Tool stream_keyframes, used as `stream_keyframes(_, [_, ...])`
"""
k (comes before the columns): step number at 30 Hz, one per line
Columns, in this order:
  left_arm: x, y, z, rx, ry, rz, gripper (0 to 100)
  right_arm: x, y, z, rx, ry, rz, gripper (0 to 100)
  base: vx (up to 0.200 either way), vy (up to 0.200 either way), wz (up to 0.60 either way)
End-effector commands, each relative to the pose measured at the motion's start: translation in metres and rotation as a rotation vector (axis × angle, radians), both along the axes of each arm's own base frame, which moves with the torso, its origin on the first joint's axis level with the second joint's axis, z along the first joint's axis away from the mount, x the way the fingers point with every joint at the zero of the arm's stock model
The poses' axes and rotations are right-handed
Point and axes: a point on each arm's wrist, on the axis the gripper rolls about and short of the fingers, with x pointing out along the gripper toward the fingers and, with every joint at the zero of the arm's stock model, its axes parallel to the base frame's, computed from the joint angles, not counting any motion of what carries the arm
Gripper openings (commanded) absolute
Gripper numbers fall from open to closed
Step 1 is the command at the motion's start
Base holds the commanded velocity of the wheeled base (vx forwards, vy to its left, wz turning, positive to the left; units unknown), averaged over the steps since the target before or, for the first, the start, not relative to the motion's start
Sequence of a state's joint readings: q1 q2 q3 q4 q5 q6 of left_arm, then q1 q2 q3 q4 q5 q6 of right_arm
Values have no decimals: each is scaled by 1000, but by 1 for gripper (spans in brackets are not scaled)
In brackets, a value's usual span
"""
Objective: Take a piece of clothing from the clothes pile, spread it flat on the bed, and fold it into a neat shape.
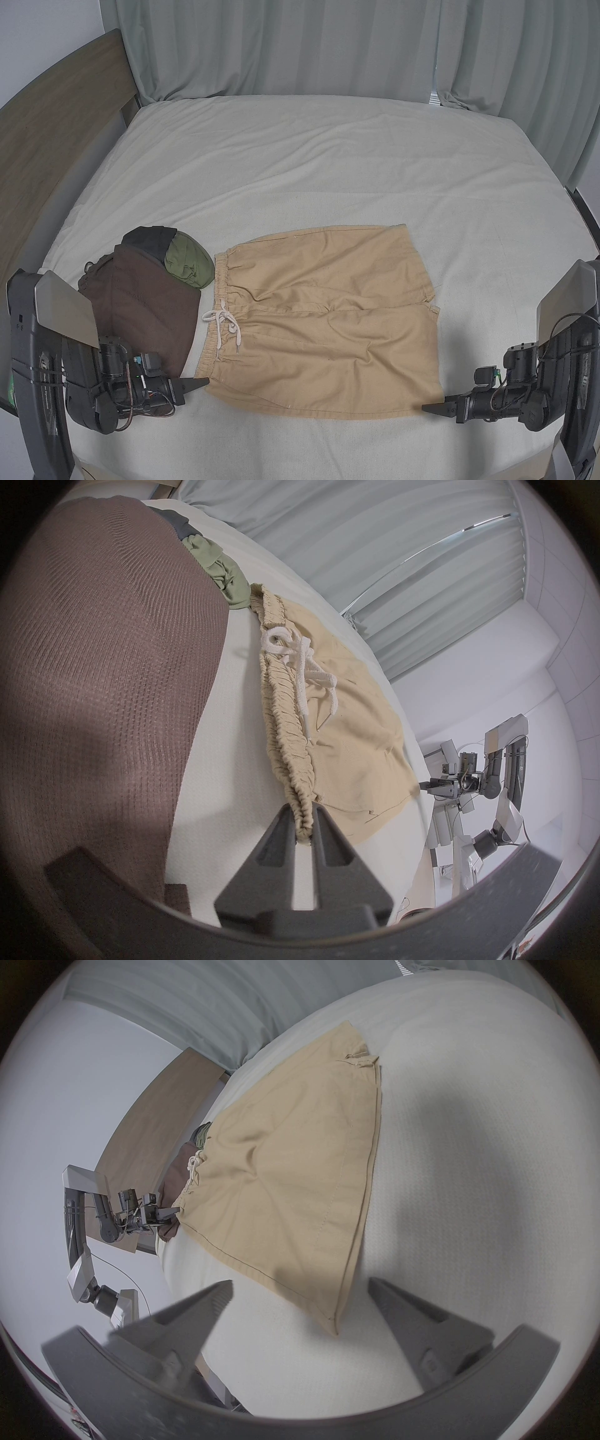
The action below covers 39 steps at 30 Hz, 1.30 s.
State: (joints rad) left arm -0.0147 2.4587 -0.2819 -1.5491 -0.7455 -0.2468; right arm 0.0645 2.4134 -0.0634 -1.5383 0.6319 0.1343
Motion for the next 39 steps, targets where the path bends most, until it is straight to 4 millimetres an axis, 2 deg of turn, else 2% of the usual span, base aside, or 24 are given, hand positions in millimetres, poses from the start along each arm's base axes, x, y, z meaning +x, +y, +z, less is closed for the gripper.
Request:
stream_keyframes(1, [0, 0, 0, 0, 1, 1, 0, -1, 0, -3, -1, 13, 2, 0, 0, 0, 0])
stream_keyframes(10, [-2, 1, 0, -1, 6, 3, 0, -4, 0, -4, -4, 27, 0, 0, 0, 0, 0])
stream_keyframes(13, [-5, 3, 3, -10, 10, 0, 0, -11, -1, -2, -11, 51, -3, 0, 0, 0, 0])
stream_keyframes(20, [-23, 18, 14, -81, 46, -19, 0, -15, -3, 2, -19, 47, -1, 0, 0, 0, 0])
stream_keyframes(29, [-42, 14, 12, -51, 79, -54, 0, -22, -12, 2, -82, 48, 45, 0, 0, 0, 0])
stream_keyframes(39, [-60, 14, 9, -3, 90, -98, 0, -27, -12, 13, -81, 52, 68, 0, 0, 0, 0])
